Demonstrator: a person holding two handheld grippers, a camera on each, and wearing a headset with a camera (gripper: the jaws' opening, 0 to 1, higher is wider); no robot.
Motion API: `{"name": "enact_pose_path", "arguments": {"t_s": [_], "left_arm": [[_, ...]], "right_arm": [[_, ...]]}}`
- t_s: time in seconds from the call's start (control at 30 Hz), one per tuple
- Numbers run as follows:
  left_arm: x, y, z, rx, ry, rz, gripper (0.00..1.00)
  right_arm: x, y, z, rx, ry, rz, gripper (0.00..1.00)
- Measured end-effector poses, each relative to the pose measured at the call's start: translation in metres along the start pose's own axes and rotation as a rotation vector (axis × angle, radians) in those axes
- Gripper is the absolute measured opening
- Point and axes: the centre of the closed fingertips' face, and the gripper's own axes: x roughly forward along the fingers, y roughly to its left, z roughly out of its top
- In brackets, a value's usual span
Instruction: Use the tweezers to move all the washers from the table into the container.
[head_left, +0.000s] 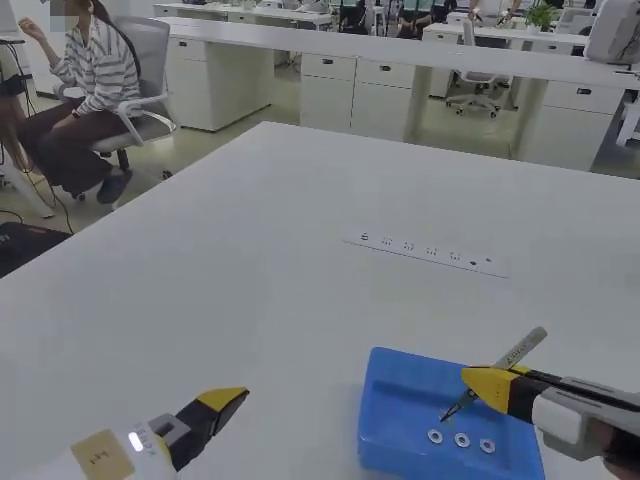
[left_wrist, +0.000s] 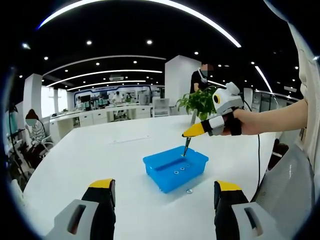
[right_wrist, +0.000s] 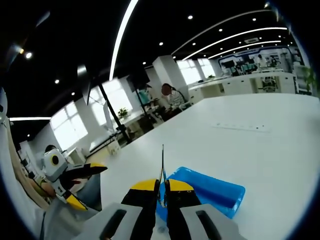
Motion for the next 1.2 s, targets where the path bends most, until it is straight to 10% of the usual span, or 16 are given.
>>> {"name": "enact_pose_path", "arguments": {"t_s": [1.2], "left_arm": [[0.0, 0.001, -0.001, -0.003, 0.005, 0.004, 0.82]], "right_arm": [[0.055, -0.034, -0.037, -0.087, 0.21, -0.017, 0.03]]}}
